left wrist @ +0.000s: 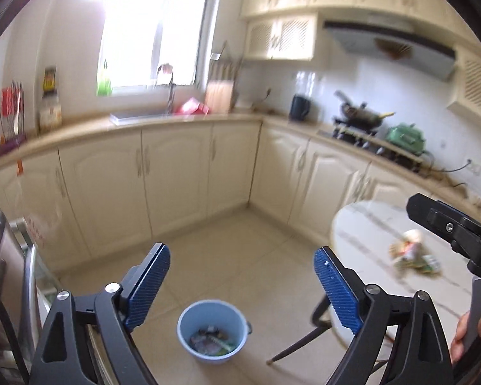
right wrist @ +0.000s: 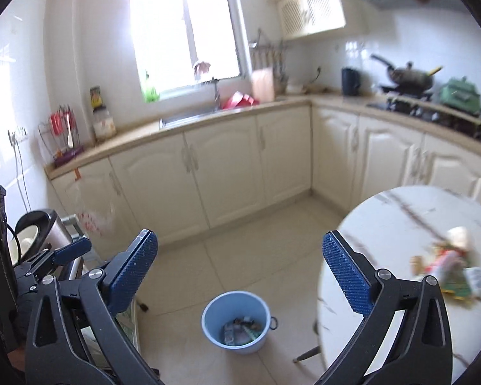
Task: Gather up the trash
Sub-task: 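Move both tools back toward the table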
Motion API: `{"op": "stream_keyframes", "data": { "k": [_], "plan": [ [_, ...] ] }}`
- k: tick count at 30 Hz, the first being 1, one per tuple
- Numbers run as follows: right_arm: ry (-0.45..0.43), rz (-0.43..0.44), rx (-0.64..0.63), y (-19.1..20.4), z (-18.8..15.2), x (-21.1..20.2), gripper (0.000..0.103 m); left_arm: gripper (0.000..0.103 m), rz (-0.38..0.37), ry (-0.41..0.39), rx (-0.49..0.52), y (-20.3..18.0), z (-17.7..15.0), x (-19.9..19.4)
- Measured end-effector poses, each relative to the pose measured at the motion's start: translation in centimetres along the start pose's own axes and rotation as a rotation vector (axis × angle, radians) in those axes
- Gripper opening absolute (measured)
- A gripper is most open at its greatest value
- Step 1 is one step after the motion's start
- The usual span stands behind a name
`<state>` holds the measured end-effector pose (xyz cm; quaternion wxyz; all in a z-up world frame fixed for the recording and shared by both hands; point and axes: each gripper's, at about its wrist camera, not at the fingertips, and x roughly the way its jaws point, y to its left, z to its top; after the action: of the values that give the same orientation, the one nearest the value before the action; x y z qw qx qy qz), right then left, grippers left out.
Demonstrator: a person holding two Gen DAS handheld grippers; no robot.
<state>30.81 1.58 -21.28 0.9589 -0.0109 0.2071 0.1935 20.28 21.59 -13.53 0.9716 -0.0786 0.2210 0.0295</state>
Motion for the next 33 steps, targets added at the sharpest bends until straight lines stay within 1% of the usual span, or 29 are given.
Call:
{"op": "stream_keyframes", "data": {
  "k": [2,4,5,7,8,11,12,13,14,16,17,18,20,21,22,23,26,30,33],
  "plan": [
    [-0.046,-0.036,-0.002,-0.4,0.5,-4.2,0.103,0.092,-0.020,-0.042,0.021,-1.8,-0.7,-3.9],
    [-0.093,-0.066,-0.008,-0.6,0.9,-8.4,0.103,0.099,-0.032,-0.084,0.036,-4.0,-0.9,-6.7],
    [-0.111,-0.088,-0.009,-0.7,1.0,-10.4,0.103,0.101,-0.034,-0.103,0.048,-4.9,-1.1,-8.2],
    [-0.140,-0.138,-0.013,-0.8,1.0,-14.3,0.103,0.102,-0.040,-0.144,0.074,-6.8,-1.7,-10.7],
    [-0.158,-0.157,-0.013,-1.0,1.0,-16.0,0.103,0.102,-0.049,-0.164,0.088,-7.3,-2.5,-12.8],
    [-0.200,-0.205,-0.001,-1.6,0.9,-20.8,0.103,0.102,-0.080,-0.204,0.114,-9.5,-4.9,-17.1],
    [-0.218,-0.216,0.005,-1.7,0.7,-22.3,0.103,0.102,-0.088,-0.219,0.119,-9.3,-6.9,-19.4],
    [-0.231,-0.232,0.008,-1.9,0.7,-23.7,0.103,0.102,-0.094,-0.235,0.127,-10.1,-7.1,-20.4],
    [-0.243,-0.251,0.010,-2.0,0.6,-25.1,0.103,0.102,-0.097,-0.246,0.132,-9.1,-8.8,-22.3],
    [-0.257,-0.289,0.011,-1.9,0.5,-27.5,0.103,0.102,-0.099,-0.271,0.141,-9.5,-9.8,-24.2],
    [-0.268,-0.299,0.010,-1.9,0.4,-28.6,0.103,0.102,-0.101,-0.282,0.143,-8.5,-11.5,-26.8],
    [-0.280,-0.313,0.012,-1.8,0.3,-29.6,0.103,0.102,-0.103,-0.292,0.145,-8.5,-12.9,-28.3],
    [-0.294,-0.340,0.013,-2.1,0.3,-31.2,0.103,0.102,-0.107,-0.313,0.149,-8.6,-14.5,-30.6],
    [-0.306,-0.348,0.012,-2.1,0.3,-32.0,0.103,0.102,-0.111,-0.326,0.151,-8.3,-15.9,-32.3],
    [-0.316,-0.354,0.013,-2.2,0.2,-32.6,0.103,0.102,-0.116,-0.339,0.152,-8.4,-16.2,-32.9],
    [-0.323,-0.362,0.014,-2.1,0.2,-33.1,0.103,0.102,-0.119,-0.344,0.156,-8.6,-17.8,-34.8],
    [-0.338,-0.380,0.016,-2.3,0.1,-34.3,0.103,0.102,-0.122,-0.353,0.162,-8.6,-19.2,-35.7],
    [-0.342,-0.386,0.024,-2.7,-0.1,-35.0,0.103,0.102,-0.118,-0.341,0.169,-8.6,-20.6,-35.9],
    [-0.338,-0.386,0.033,-2.7,-0.1,-34.8,0.103,0.102,-0.114,-0.333,0.172,-9.5,-19.2,-34.8]
  ]
}}
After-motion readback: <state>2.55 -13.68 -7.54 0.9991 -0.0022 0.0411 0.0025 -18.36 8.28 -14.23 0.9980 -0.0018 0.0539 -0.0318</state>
